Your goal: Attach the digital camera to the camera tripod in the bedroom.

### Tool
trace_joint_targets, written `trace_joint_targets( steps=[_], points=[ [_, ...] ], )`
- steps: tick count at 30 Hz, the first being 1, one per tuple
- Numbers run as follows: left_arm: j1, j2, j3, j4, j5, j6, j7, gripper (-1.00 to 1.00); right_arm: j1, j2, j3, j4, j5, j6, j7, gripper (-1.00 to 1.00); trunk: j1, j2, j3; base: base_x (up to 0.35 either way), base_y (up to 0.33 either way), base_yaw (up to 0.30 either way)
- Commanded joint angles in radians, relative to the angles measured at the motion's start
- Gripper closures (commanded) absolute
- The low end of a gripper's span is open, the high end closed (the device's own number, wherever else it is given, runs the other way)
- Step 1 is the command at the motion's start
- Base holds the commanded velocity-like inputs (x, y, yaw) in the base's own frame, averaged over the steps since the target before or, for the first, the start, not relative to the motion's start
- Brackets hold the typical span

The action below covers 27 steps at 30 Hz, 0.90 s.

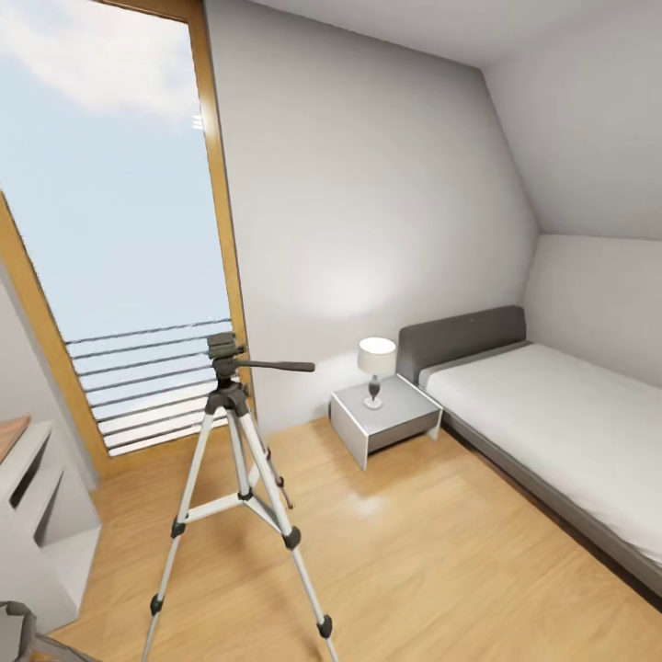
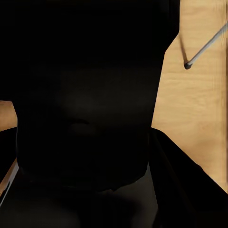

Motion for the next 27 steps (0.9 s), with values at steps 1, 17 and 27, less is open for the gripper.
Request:
trace_joint_targets(
  steps=[1, 17, 27],
  points=[
    [-0.001, 0.0, 0.0, 0.002, 0.009, -0.003, -0.005, 1.0, -0.001, -0.001, -0.009, 0.003, 0.008, -0.003, 0.002, -1.0, 0.001, -0.001, 0.0, 0.243, -0.18, 0.0],
    [-0.001, 0.001, 0.001, 0.002, 0.009, -0.003, -0.005, 1.0, -0.001, -0.002, -0.008, 0.003, 0.008, 0.0, 0.002, -1.0, 0.001, -0.001, 0.0, 0.081, -0.057, 0.0],
    [-0.001, 0.001, 0.001, 0.002, 0.009, -0.003, -0.005, 1.0, -0.001, 0.005, -0.006, 0.003, 0.007, 0.001, -0.03, -1.0, 0.001, -0.001, 0.0, 0.0, 0.0, 0.121]
  ],
)
